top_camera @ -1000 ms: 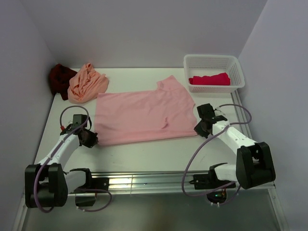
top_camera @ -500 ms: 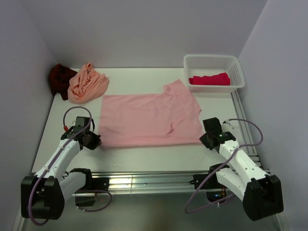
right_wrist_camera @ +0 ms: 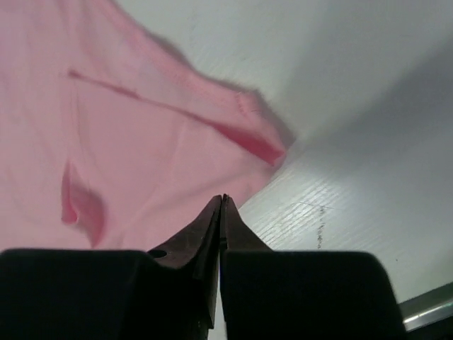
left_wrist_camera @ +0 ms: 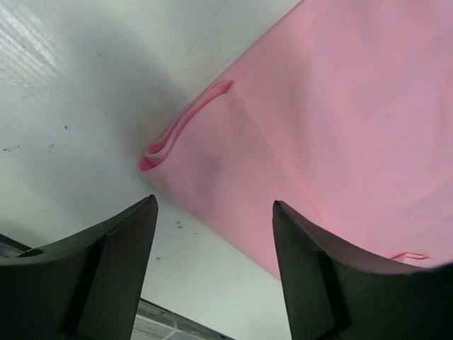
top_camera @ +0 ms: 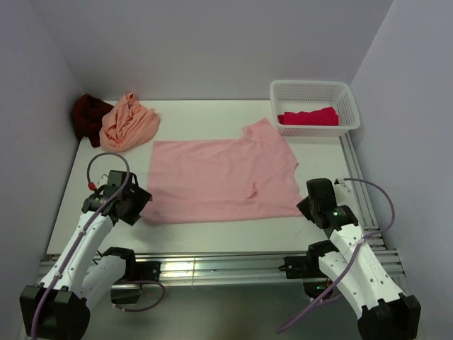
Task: Roll the t-shirts
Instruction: Fold the tshirt
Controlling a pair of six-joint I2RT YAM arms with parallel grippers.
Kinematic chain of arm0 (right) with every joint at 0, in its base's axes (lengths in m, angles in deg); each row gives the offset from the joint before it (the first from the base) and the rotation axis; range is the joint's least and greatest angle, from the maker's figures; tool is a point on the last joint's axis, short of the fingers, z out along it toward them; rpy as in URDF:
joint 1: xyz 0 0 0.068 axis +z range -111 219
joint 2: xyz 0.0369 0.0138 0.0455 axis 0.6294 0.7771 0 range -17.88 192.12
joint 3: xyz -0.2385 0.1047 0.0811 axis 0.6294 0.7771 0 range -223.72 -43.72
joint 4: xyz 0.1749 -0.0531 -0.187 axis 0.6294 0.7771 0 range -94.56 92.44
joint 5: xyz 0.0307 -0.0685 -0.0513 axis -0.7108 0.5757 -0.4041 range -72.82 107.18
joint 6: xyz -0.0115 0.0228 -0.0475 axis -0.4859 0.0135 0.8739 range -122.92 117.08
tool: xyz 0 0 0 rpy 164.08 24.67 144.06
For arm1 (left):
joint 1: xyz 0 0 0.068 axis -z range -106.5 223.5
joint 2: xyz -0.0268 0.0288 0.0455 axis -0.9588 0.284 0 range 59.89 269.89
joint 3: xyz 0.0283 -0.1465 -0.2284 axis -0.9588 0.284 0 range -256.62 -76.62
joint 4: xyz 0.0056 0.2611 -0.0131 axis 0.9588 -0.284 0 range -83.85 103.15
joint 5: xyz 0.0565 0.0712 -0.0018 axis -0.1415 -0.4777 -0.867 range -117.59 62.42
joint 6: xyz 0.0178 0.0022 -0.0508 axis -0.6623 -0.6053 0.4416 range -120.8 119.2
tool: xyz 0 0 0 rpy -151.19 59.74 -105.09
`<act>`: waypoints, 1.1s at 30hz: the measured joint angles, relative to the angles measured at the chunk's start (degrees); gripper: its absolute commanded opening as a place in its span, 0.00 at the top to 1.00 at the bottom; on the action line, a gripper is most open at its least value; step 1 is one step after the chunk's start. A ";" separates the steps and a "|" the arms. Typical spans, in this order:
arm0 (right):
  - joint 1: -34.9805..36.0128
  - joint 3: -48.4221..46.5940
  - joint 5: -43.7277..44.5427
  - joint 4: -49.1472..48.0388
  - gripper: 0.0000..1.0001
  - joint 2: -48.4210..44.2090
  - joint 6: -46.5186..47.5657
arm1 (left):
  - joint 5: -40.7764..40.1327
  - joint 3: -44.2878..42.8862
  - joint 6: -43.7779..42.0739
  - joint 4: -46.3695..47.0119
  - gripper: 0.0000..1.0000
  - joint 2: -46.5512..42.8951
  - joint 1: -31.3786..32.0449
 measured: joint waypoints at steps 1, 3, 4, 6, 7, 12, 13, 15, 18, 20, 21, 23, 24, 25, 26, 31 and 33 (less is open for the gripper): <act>0.00 0.00 -1.68 -1.07 1.00 -0.72 1.38 | -0.31 -0.85 -0.09 -0.39 0.30 -0.35 0.00; 0.00 0.02 -5.97 -4.07 1.00 -1.84 4.04 | -0.72 -2.25 -0.48 -0.57 0.30 -1.25 0.00; 0.00 0.09 -7.45 -5.46 1.00 -1.84 4.96 | -0.76 -2.78 -0.63 -0.57 0.31 -1.53 0.00; 0.11 0.42 -11.06 -9.68 1.00 -1.57 7.10 | -0.72 -3.28 -1.40 -0.39 0.31 -1.66 0.00; 0.17 0.44 -12.17 -10.93 1.00 -0.94 7.82 | -0.72 -3.32 -1.73 -0.13 0.31 -1.46 0.00; 1.40 0.44 -17.27 -18.29 1.00 6.43 10.75 | -0.20 -3.52 -3.56 1.99 0.32 2.71 0.00; 2.08 0.44 -17.55 -19.61 1.00 8.48 11.06 | 0.00 -3.52 -4.07 2.78 0.32 4.07 0.00; 4.15 0.44 -17.86 -22.01 1.00 12.07 11.32 | 0.39 -3.78 -4.72 3.76 0.32 6.16 0.00; 8.33 -0.42 -17.18 -24.48 1.00 17.16 11.15 | 0.44 -4.81 -5.42 5.09 0.32 8.50 0.00; 11.34 -1.86 -16.48 -26.43 1.00 21.64 10.88 | 0.39 -5.84 -5.79 5.68 0.32 9.29 0.00; 12.37 -2.54 -16.26 -27.41 1.00 23.71 10.73 | 0.37 -6.40 -5.99 6.01 0.32 9.57 0.00; 13.92 -4.31 -15.87 -29.31 1.00 27.76 10.43 | 0.35 -7.48 -6.32 6.40 0.32 9.86 0.00; 14.36 -5.18 -15.72 -30.23 1.00 29.62 10.21 | 0.35 -7.87 -6.49 6.71 0.32 9.86 0.00; 14.80 -6.29 -15.50 -30.93 1.00 31.78 10.01 | 0.33 -8.09 -6.56 6.82 0.32 9.86 0.00; 15.17 -7.34 -15.30 -31.50 1.00 33.51 9.88 | 0.28 -8.28 -6.67 6.93 0.32 9.86 0.00; 16.70 -12.90 -14.32 -34.23 1.00 42.80 9.33 | -0.13 -8.37 -7.45 7.08 0.32 9.86 0.00; 17.53 -14.75 -14.14 -34.88 1.00 45.68 9.14 | -0.15 -8.37 -7.67 7.21 0.32 9.88 0.00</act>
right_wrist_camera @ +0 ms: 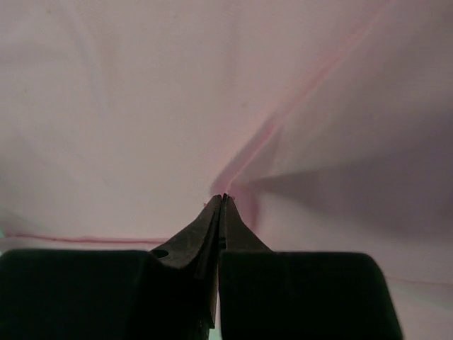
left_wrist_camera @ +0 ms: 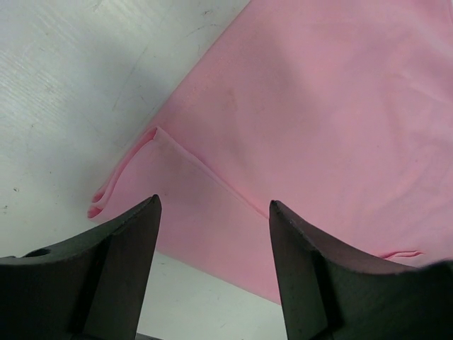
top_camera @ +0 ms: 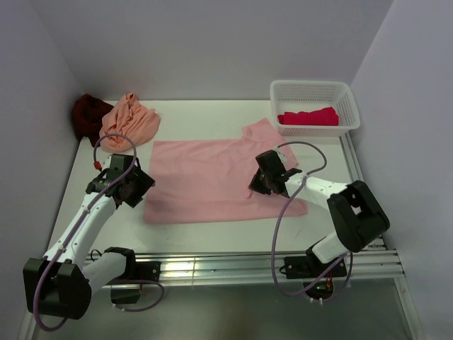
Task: Roll the t-shirts
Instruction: Fold the tshirt
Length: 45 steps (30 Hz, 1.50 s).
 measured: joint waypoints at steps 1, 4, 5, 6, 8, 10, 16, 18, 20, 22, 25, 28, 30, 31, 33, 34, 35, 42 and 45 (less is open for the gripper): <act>0.39 -0.74 0.04 -0.17 1.00 1.25 -0.15 | -0.02 0.00 -0.11 0.02 0.32 0.09 0.00; 1.51 -2.45 0.02 -1.20 1.00 4.57 -0.87 | -0.02 0.00 -0.31 0.31 0.32 0.96 0.00; 1.95 -2.73 0.02 -1.57 1.00 5.53 -1.16 | -0.02 0.00 -0.31 0.42 0.32 1.44 0.00; 2.25 -2.86 0.00 -1.73 1.00 6.05 -1.33 | -0.04 0.00 -0.33 0.48 0.32 2.01 0.00; 2.82 -3.52 0.00 -1.73 1.00 7.15 -1.57 | -0.11 0.00 -0.42 0.74 0.32 2.97 0.00; 3.04 -4.96 0.00 -1.44 1.00 8.52 -1.70 | -0.15 -0.31 -0.72 0.98 0.32 4.11 0.00; 2.99 -13.66 1.99 3.15 1.00 9.75 0.83 | 0.52 -7.26 -4.13 2.51 0.30 11.76 -0.37; 2.62 -18.32 3.15 4.79 0.97 9.75 2.69 | 1.18 -11.39 -5.81 3.32 0.30 15.28 -0.94; 1.79 -22.56 4.37 6.19 0.89 9.77 4.63 | 2.03 -14.80 -7.45 4.42 0.29 17.84 -1.81; 0.57 -26.75 5.62 7.34 0.81 10.21 6.93 | 2.78 -17.79 -9.22 5.84 0.30 19.98 -2.99; -1.11 -32.37 7.63 8.70 0.72 12.92 10.01 | 3.91 -22.86 -11.47 7.08 0.29 23.89 -4.83; -2.49 -39.10 10.14 11.28 0.68 18.82 13.62 | 4.74 -27.54 -13.35 8.79 0.30 28.81 -6.01; -3.28 -43.21 11.37 12.50 0.68 22.86 15.58 | 5.27 -30.53 -14.25 9.46 0.31 32.68 -6.40; -3.63 -44.98 11.76 12.96 0.67 24.85 16.48 | 5.46 -32.22 -14.67 9.42 0.33 34.69 -6.49; -4.26 -47.84 12.13 14.27 0.67 27.76 17.86 | 5.64 -35.06 -15.23 9.60 0.34 38.69 -6.60; -4.68 -49.40 12.20 14.93 0.67 29.31 18.51 | 5.66 -36.68 -15.39 9.22 0.35 40.79 -6.60; -5.18 -51.25 12.24 15.76 0.67 30.84 19.04 | 5.64 -37.81 -15.47 9.22 0.36 42.49 -6.60; -7.61 -57.05 12.00 17.27 0.67 35.10 20.22 | 5.66 -44.57 -15.76 7.72 0.39 52.35 -7.41; -7.67 -57.07 12.00 17.25 0.64 35.12 20.39 | 5.64 -47.34 -15.69 7.43 0.40 55.78 -7.91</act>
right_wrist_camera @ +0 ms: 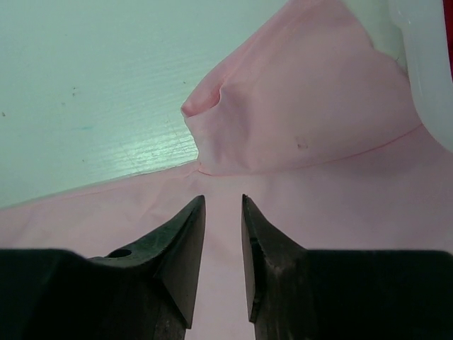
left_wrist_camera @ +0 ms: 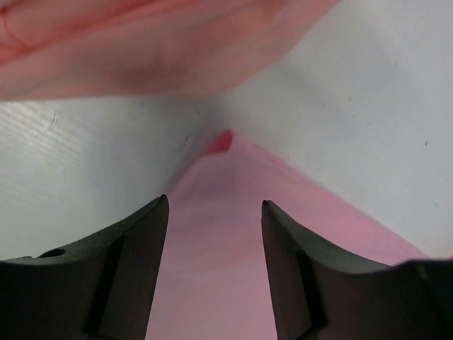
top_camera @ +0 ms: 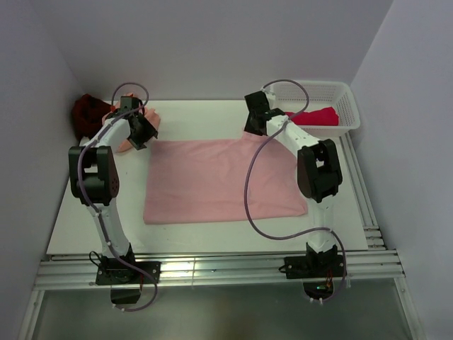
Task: Roll the t-shirts
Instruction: Fold the tshirt
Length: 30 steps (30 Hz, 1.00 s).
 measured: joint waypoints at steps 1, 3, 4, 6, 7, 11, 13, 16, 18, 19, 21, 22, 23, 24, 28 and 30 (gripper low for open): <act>0.00 -0.02 0.00 0.00 0.63 0.07 0.09 | -0.07 -1.09 -0.02 -0.04 0.40 1.14 -0.17; 0.04 -0.63 0.00 0.09 0.59 0.50 0.46 | -0.15 -3.41 0.00 -0.68 0.41 3.37 -0.35; 0.04 -1.18 0.02 0.02 0.59 0.96 0.66 | -0.15 -4.68 0.02 -0.79 0.42 4.55 -0.39; 0.04 -2.62 0.00 0.02 0.56 2.21 1.03 | -0.15 -6.45 0.04 -1.07 0.43 6.27 -0.39; 0.04 -3.48 0.04 0.00 0.56 3.02 1.09 | -0.13 -7.15 0.04 -1.16 0.44 6.97 -0.39; 0.04 -6.23 0.33 0.42 0.53 5.97 1.44 | -0.09 -8.66 0.13 -1.09 0.46 9.11 -0.39; 0.04 -7.89 0.70 0.83 0.52 7.61 1.55 | 0.04 -8.85 0.26 -1.05 0.46 9.84 -0.39; 0.04 -10.75 1.31 2.19 0.51 10.23 1.73 | 0.57 -8.98 0.44 -1.01 0.47 10.91 -0.37; 0.04 -13.16 1.92 3.08 0.52 12.13 1.73 | 0.90 -9.09 0.46 -0.81 0.49 11.82 -0.26; 0.04 -14.10 2.25 3.32 0.52 12.92 1.73 | 1.03 -9.25 0.61 -0.68 0.49 12.00 -0.20; 0.04 -15.65 2.84 4.37 0.52 14.21 1.73 | 1.09 -9.27 0.68 0.26 0.53 12.02 0.11; 0.04 -16.15 2.99 4.83 0.52 14.67 1.75 | 1.11 -9.14 0.79 0.81 0.56 12.13 0.35; 0.04 -16.59 3.06 5.14 0.53 15.06 1.73 | 1.11 -8.94 0.96 1.14 0.59 12.13 0.57; 0.04 -16.94 3.08 5.27 0.53 15.47 1.73 | 1.09 -8.61 1.03 1.75 0.66 12.13 0.81; 0.04 -18.69 3.06 6.23 0.62 17.20 1.84 | 0.96 -7.76 1.36 2.82 0.90 12.11 1.18; 0.04 -19.54 2.89 6.58 0.72 18.12 2.05 | 0.98 -7.21 1.51 3.54 1.00 12.07 1.22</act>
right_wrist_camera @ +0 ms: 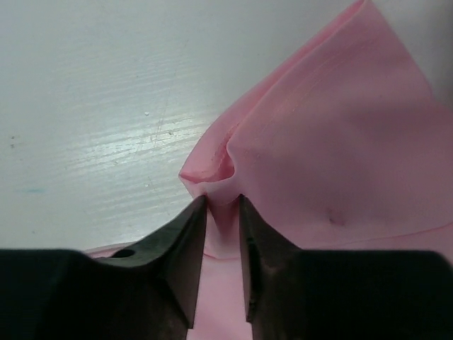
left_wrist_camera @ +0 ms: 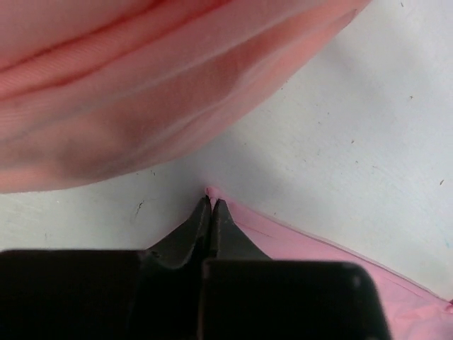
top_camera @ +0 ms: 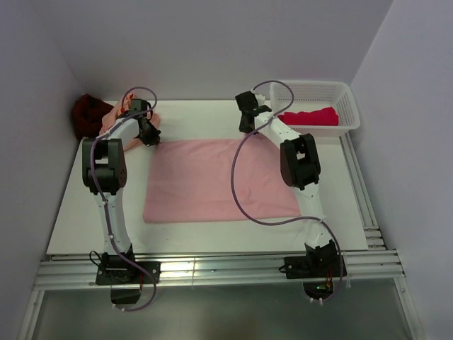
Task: Roll the t-shirts
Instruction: Fold the tshirt
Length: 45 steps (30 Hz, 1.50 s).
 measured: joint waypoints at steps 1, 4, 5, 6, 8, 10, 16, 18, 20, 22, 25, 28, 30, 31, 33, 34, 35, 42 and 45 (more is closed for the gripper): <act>0.00 -0.15 0.00 0.07 0.78 0.26 -0.04 | 0.02 0.15 0.02 0.22 1.00 -0.13 0.00; 0.17 0.46 -0.20 0.07 0.99 0.46 0.44 | -0.35 1.36 0.37 1.25 1.00 -0.81 0.00; 0.22 1.05 -0.24 -0.33 1.00 0.39 0.50 | -0.57 2.01 0.50 1.66 1.00 -1.20 0.00; 0.24 1.66 -0.37 -0.61 1.00 0.33 0.50 | -0.81 2.80 0.66 1.97 1.00 -1.68 0.00; 0.46 3.48 -0.61 -1.16 1.00 0.11 0.68 | -1.53 5.03 0.92 2.47 1.00 -3.15 -0.04; 0.98 4.94 -0.74 -1.97 1.00 -0.68 0.83 | -1.88 7.78 0.96 2.84 1.00 -5.01 -0.20; 5.22 11.76 -1.05 -3.91 0.95 -5.73 1.38 | -3.74 15.06 0.94 3.02 1.00 -10.14 -1.11; 6.54 12.63 -1.53 -4.39 0.93 -6.58 1.51 | -4.42 16.92 0.94 3.13 1.00 -11.43 -1.33; 7.82 12.63 -2.16 -5.11 0.75 -6.86 1.62 | -5.05 18.71 0.92 3.19 1.00 -12.74 -1.51; 8.39 12.66 -2.54 -5.86 0.56 -7.06 1.77 | -5.57 20.31 0.87 3.17 1.00 -13.99 -1.64; 7.93 12.63 -2.95 -6.45 0.54 -7.39 2.25 | -5.70 22.64 0.85 3.39 1.00 -15.61 -1.68; 6.36 11.98 -4.15 -6.58 0.54 -7.48 2.19 | -5.66 23.50 0.72 3.82 1.00 -16.17 -1.68; 4.81 10.67 -4.92 -5.88 0.54 -7.48 2.14 | -5.66 24.09 0.61 4.55 1.00 -16.48 -1.68; 3.91 9.64 -5.11 -5.53 0.53 -7.37 2.12 | -5.66 24.50 0.55 4.63 1.00 -16.85 -1.68; 1.88 6.62 -5.44 -4.72 0.53 -7.02 1.99 | -5.66 25.29 0.44 4.63 1.00 -17.49 -1.68; 0.85 4.74 -5.73 -4.33 0.52 -6.71 1.99 | -5.66 25.66 0.39 4.57 1.00 -17.90 -1.68; -0.07 2.62 -5.97 -3.82 0.52 -6.16 1.97 | -5.66 26.03 0.39 4.59 1.00 -18.40 -1.68; -3.28 -8.52 -6.54 -1.05 0.49 -0.26 1.70 | -5.44 27.56 -0.39 4.79 1.00 -21.00 -1.68; -2.97 -8.52 -7.69 0.00 0.50 2.45 1.49 | -5.27 28.13 -0.66 4.87 1.00 -21.64 -1.66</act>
